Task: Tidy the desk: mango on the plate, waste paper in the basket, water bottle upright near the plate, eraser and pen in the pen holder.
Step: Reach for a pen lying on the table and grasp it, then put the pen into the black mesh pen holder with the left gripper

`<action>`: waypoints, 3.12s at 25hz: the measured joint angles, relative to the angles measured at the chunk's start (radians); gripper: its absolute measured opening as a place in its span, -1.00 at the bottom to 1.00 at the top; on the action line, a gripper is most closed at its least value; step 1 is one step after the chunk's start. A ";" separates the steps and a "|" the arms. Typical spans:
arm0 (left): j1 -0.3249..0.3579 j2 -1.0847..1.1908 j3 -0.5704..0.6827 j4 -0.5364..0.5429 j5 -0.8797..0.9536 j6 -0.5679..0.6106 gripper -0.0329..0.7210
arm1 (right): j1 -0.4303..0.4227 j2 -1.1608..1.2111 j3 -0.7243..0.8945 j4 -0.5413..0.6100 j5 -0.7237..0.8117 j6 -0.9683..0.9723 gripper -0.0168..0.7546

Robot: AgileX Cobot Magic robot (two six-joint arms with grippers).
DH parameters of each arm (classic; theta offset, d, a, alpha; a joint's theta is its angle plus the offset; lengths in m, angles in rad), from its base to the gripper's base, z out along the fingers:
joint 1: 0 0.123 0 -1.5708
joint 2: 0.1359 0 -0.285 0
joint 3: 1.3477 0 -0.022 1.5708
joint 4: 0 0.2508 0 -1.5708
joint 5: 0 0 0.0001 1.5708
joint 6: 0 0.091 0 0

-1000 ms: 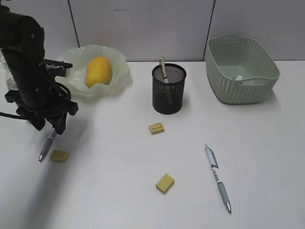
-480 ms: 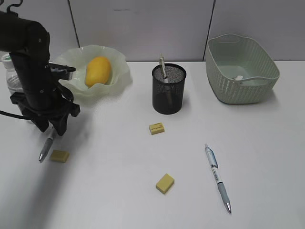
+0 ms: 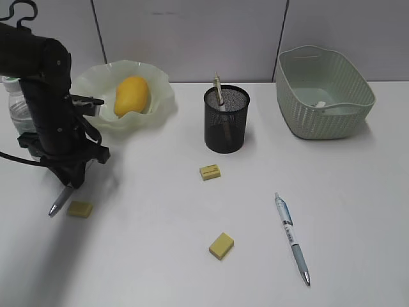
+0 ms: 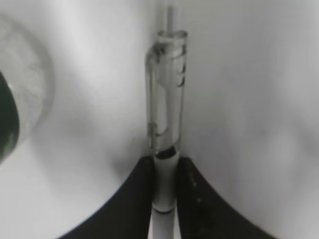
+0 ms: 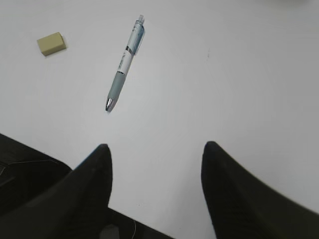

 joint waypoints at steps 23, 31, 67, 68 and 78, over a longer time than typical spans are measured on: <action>-0.084 -0.306 0.002 -0.141 -0.015 0.001 -0.65 | 0.000 0.000 0.000 0.000 0.000 0.000 0.23; -0.155 -0.394 0.002 -0.276 -0.316 0.001 -0.65 | 0.000 0.000 0.000 0.000 -0.001 0.000 0.23; -0.403 -0.029 0.005 -0.102 -1.235 0.004 -0.65 | 0.000 0.000 0.011 0.000 -0.040 0.000 0.23; -0.403 -0.022 0.005 -0.102 -1.235 0.004 -0.65 | 0.000 0.000 0.011 0.000 -0.040 0.000 0.23; -0.403 -0.008 0.005 -0.099 -1.196 0.004 0.16 | 0.000 0.000 0.011 0.000 -0.043 0.000 0.23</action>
